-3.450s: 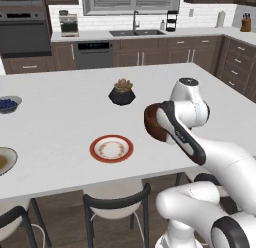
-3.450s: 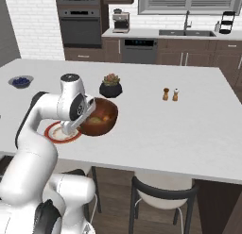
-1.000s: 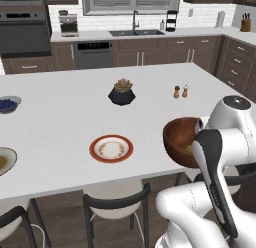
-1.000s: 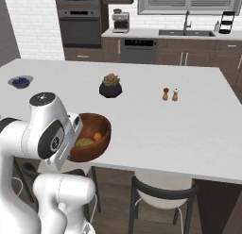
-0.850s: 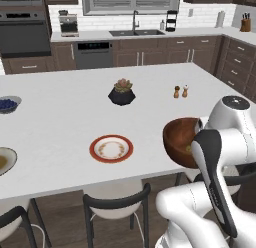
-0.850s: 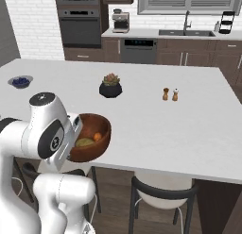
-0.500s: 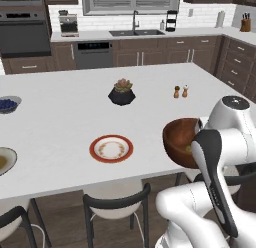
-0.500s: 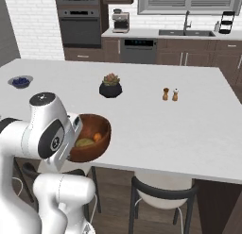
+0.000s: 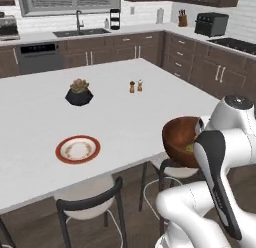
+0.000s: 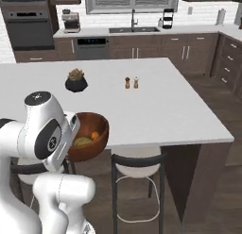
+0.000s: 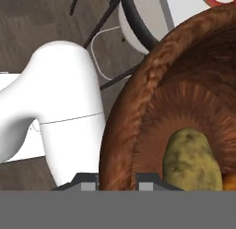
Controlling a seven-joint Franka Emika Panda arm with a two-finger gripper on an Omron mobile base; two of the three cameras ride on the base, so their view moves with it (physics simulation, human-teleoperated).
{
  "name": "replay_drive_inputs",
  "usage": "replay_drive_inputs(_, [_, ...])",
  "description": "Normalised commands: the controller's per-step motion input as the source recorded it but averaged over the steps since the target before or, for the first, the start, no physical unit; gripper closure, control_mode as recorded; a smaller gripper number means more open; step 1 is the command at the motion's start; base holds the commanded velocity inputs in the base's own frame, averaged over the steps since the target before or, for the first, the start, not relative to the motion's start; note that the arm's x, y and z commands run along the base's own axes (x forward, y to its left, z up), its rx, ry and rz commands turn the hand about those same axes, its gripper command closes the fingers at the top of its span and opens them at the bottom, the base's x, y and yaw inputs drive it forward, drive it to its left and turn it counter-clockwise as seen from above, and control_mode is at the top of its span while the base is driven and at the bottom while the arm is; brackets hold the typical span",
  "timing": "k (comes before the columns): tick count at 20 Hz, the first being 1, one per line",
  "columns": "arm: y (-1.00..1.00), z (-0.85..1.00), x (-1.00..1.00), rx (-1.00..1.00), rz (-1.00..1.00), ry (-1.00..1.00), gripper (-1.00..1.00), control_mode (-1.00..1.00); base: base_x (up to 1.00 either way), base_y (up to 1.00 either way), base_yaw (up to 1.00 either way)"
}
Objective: Pick the chicken drumstick and potato from their plates and place them in the bowl. Then put the bowl in the fridge.
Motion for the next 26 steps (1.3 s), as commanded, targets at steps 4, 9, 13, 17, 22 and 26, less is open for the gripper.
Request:
replay_drive_inputs(4, [0.0,0.0,0.0,0.0,0.0,0.0,1.0,1.0,-0.22,-0.03,-0.79])
replay_drive_inputs(9, [0.0,0.0,0.0,0.0,0.0,0.0,1.0,1.0,0.0,-0.37,-0.88])
replay_drive_inputs(13, [0.0,0.0,0.0,0.0,0.0,0.0,1.0,1.0,0.12,-0.56,-0.74])
replay_drive_inputs(17, [0.0,0.0,0.0,0.0,0.0,0.0,1.0,1.0,0.39,-0.89,-0.45])
replay_drive_inputs(22, [0.0,0.0,0.0,0.0,0.0,0.0,1.0,1.0,0.84,-0.55,-0.4])
replay_drive_inputs(26, [0.0,0.0,0.0,0.0,0.0,0.0,1.0,1.0,1.0,-0.16,-0.33])
